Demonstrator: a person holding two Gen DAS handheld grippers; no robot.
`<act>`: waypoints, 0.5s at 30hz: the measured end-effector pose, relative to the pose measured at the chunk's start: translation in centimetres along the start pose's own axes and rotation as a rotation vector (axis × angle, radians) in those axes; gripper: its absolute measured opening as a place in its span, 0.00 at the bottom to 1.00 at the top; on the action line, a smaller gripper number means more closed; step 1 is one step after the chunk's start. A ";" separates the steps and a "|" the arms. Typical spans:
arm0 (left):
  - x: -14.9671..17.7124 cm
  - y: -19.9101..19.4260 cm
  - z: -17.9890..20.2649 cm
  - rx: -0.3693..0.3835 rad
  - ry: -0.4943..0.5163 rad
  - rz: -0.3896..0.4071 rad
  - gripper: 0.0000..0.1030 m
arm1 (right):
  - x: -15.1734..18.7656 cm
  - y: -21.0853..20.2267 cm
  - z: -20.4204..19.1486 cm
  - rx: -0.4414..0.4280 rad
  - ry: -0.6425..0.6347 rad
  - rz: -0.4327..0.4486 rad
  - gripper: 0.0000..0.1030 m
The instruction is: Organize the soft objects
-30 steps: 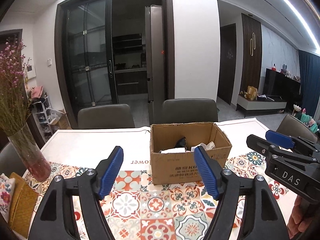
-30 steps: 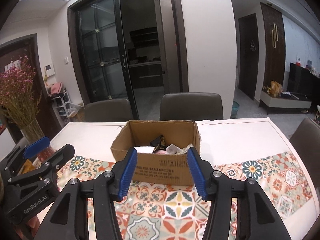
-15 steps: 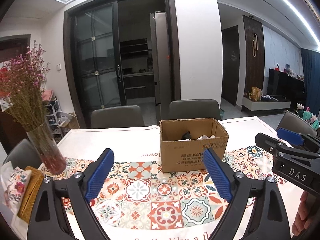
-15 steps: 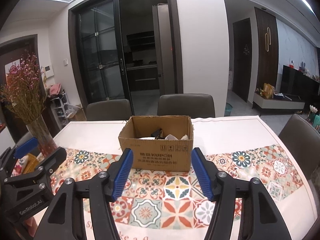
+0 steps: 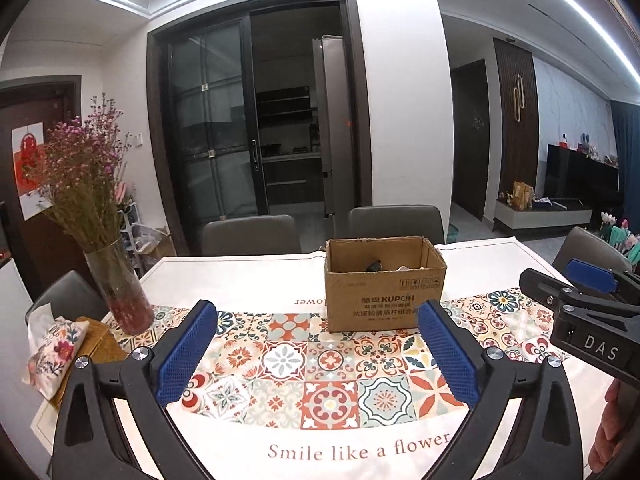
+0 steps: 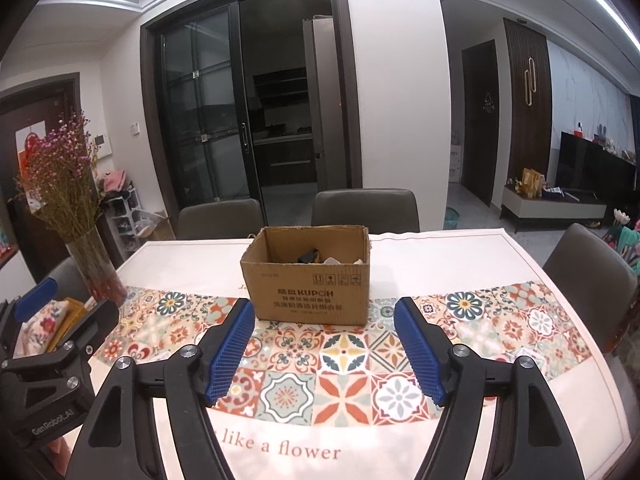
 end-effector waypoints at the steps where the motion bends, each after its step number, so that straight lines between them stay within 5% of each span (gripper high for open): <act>1: 0.1 -0.4 -0.1 0.000 -0.001 0.001 0.99 | 0.2 -0.5 0.1 0.001 0.000 0.001 0.71; 15: 1.1 -4.0 0.5 -0.019 -0.017 0.012 1.00 | 1.7 -3.8 0.3 -0.021 -0.011 0.003 0.71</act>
Point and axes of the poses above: each gripper's, at about its wrist camera, not at the fingertips, and y roughly the way its jaws point, z to its right, x to its underside, the point moved 6 cm from there along y, roughly the way its jaws point, and after that the axes turned 3 degrees about -y, right-handed, at the moved point
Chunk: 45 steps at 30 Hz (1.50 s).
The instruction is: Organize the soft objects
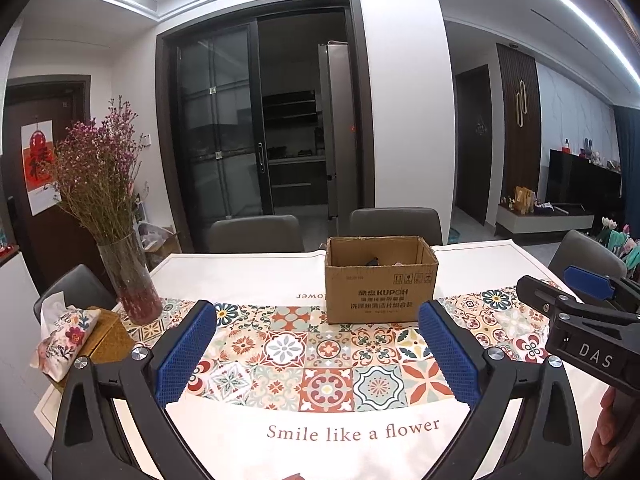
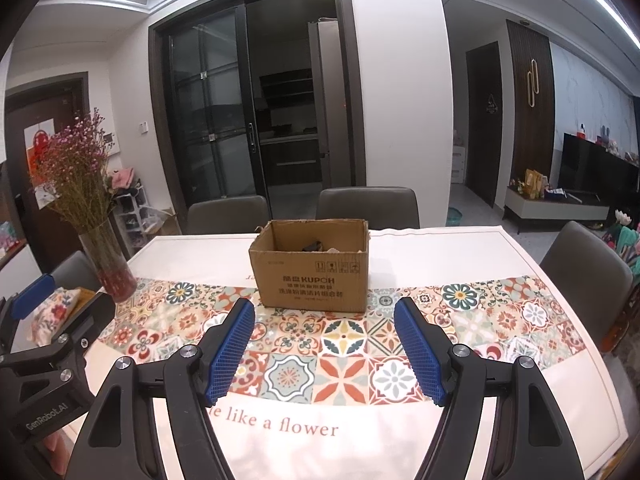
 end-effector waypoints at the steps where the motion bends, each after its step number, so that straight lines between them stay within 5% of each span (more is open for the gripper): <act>1: 0.1 -0.2 0.0 0.000 -0.001 0.001 1.00 | 0.1 -0.2 0.0 0.000 -0.001 0.001 0.71; 45: 0.4 -2.0 1.2 0.009 0.008 0.020 1.00 | 0.8 -2.2 1.5 0.016 -0.002 0.016 0.71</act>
Point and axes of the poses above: each gripper's, at about its wrist camera, not at the fingertips, and y roughly the way its jaws point, z to its right, x to its underside, the point moved 6 cm from there along y, roughly the way its jaws point, and after that the axes turned 3 degrees about -y, right-handed, at the moved point
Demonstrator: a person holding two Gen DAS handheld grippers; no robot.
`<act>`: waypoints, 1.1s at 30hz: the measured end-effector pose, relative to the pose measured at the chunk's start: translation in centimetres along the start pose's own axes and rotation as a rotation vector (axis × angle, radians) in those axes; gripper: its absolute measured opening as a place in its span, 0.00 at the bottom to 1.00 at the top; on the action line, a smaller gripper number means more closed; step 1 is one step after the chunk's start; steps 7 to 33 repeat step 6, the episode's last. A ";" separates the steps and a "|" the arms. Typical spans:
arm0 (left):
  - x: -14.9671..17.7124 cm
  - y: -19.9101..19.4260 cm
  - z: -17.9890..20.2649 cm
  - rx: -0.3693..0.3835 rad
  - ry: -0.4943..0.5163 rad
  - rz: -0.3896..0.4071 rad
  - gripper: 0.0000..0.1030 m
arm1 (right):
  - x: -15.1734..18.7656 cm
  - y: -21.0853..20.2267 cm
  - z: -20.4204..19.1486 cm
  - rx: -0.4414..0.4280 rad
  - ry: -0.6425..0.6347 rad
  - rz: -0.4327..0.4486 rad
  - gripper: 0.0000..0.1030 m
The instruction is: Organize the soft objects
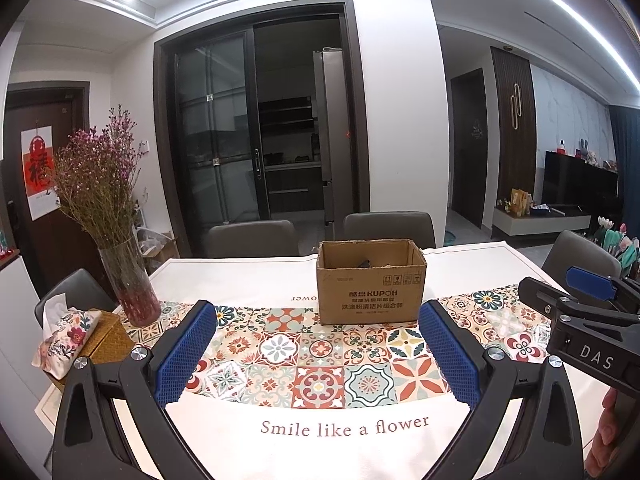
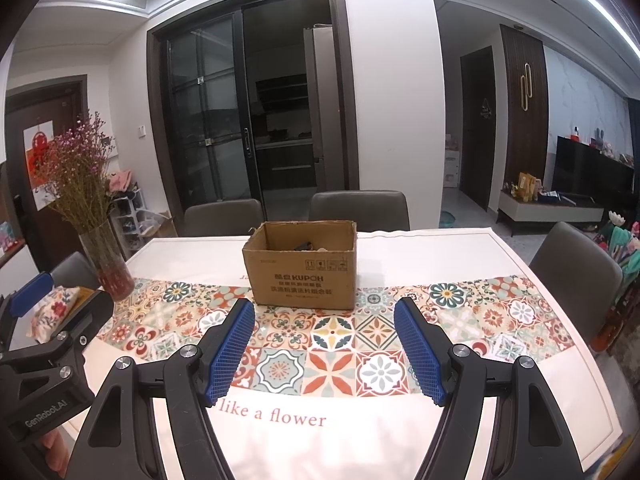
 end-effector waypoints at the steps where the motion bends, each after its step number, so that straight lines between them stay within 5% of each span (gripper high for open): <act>1: 0.0 0.0 0.0 0.000 0.000 0.000 1.00 | 0.0 0.0 0.1 0.000 0.002 0.000 0.71; 33: 0.0 -0.1 0.0 -0.004 -0.001 0.002 1.00 | 0.1 0.0 0.1 -0.001 0.001 -0.001 0.71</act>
Point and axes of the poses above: each gripper's, at about its wrist camera, not at the fingertips, and y roughly the way its jaws point, z to its right, x to its underside, the point moved 6 cm from there along y, roughly the way its jaws point, and after that the axes turned 3 degrees about -y, right-handed, at the moved point
